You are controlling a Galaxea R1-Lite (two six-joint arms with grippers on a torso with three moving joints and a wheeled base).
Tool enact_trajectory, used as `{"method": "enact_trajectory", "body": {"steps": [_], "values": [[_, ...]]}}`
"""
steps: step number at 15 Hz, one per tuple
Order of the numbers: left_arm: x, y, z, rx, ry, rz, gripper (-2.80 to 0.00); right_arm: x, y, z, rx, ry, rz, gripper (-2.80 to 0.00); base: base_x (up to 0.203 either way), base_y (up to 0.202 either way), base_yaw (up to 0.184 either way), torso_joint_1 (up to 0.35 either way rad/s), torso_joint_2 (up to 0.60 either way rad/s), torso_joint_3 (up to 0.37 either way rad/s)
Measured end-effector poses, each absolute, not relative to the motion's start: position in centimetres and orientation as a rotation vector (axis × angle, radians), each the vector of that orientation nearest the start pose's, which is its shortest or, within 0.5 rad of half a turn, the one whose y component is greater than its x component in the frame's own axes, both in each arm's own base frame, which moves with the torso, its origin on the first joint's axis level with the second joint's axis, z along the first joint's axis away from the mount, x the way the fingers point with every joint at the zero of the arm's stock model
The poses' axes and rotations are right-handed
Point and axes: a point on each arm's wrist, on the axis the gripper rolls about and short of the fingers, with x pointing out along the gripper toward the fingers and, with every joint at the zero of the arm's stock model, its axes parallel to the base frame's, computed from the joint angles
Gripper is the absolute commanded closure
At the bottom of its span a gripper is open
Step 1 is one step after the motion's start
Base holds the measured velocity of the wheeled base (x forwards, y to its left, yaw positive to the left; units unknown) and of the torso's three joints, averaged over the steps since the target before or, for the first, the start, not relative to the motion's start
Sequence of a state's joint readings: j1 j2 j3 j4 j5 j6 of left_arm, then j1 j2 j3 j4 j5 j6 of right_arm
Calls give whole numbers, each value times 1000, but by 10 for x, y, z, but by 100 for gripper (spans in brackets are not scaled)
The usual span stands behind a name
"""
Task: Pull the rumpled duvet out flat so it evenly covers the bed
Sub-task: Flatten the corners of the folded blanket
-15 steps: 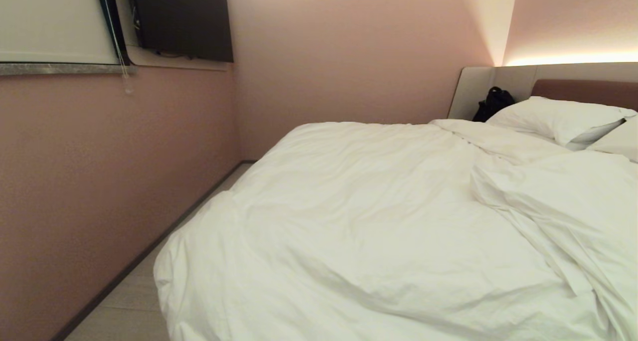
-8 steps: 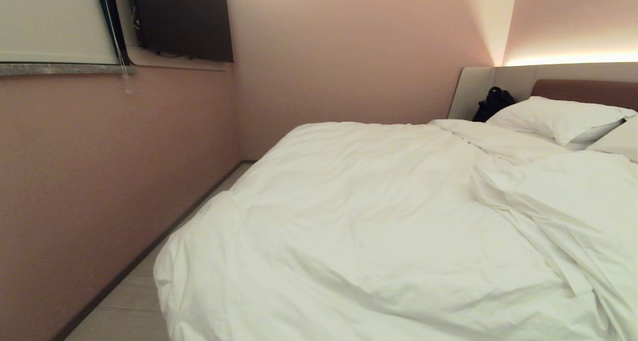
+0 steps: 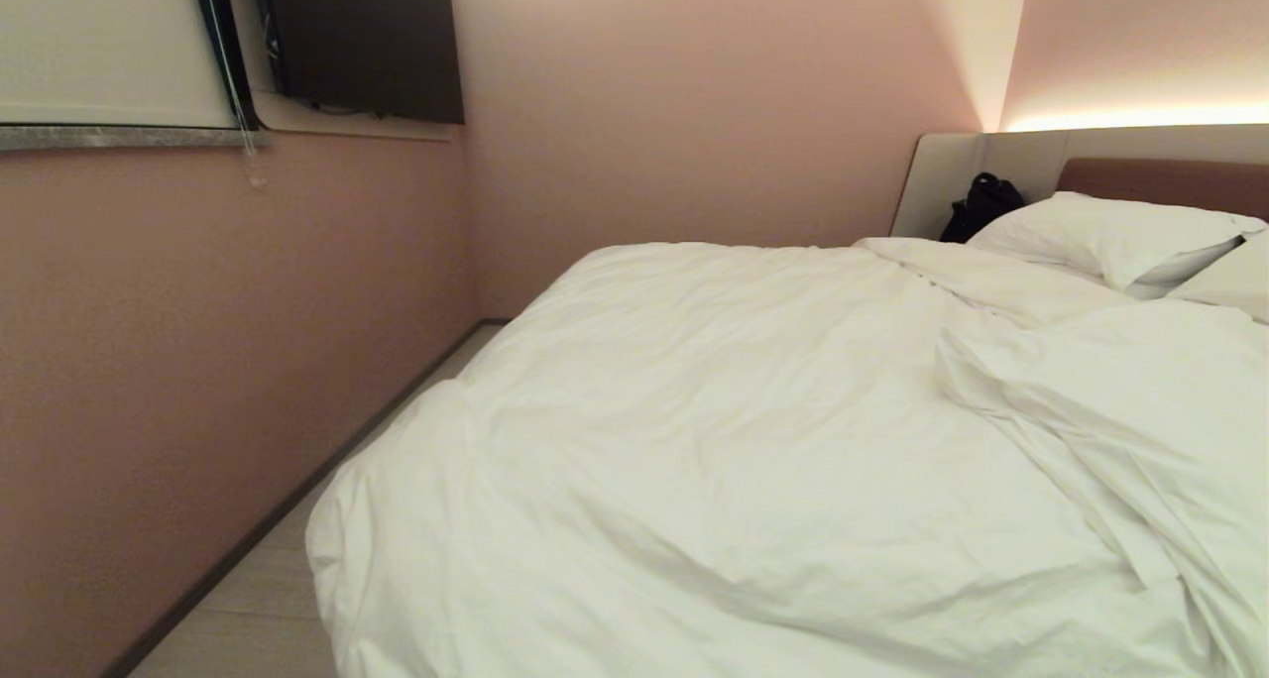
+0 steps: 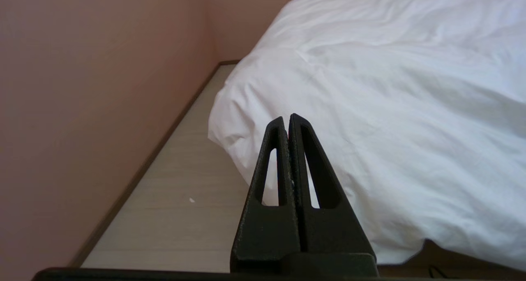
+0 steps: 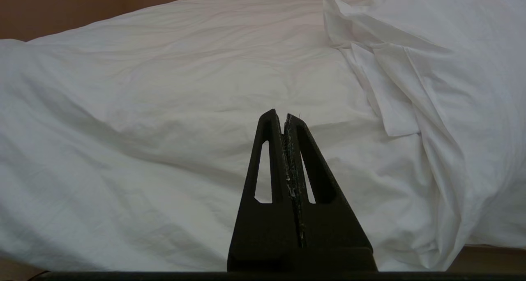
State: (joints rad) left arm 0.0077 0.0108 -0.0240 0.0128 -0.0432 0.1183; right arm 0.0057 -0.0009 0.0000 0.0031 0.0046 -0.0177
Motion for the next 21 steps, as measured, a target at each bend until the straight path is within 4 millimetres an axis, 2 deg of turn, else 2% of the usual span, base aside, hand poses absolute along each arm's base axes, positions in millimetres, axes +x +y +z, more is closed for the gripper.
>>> {"method": "enact_trajectory", "body": {"steps": [21], "values": [[-23,-1,75,61,3,-22,0,-23,0,75,-18,2,11,0,0,0,0,0,0,0]]}}
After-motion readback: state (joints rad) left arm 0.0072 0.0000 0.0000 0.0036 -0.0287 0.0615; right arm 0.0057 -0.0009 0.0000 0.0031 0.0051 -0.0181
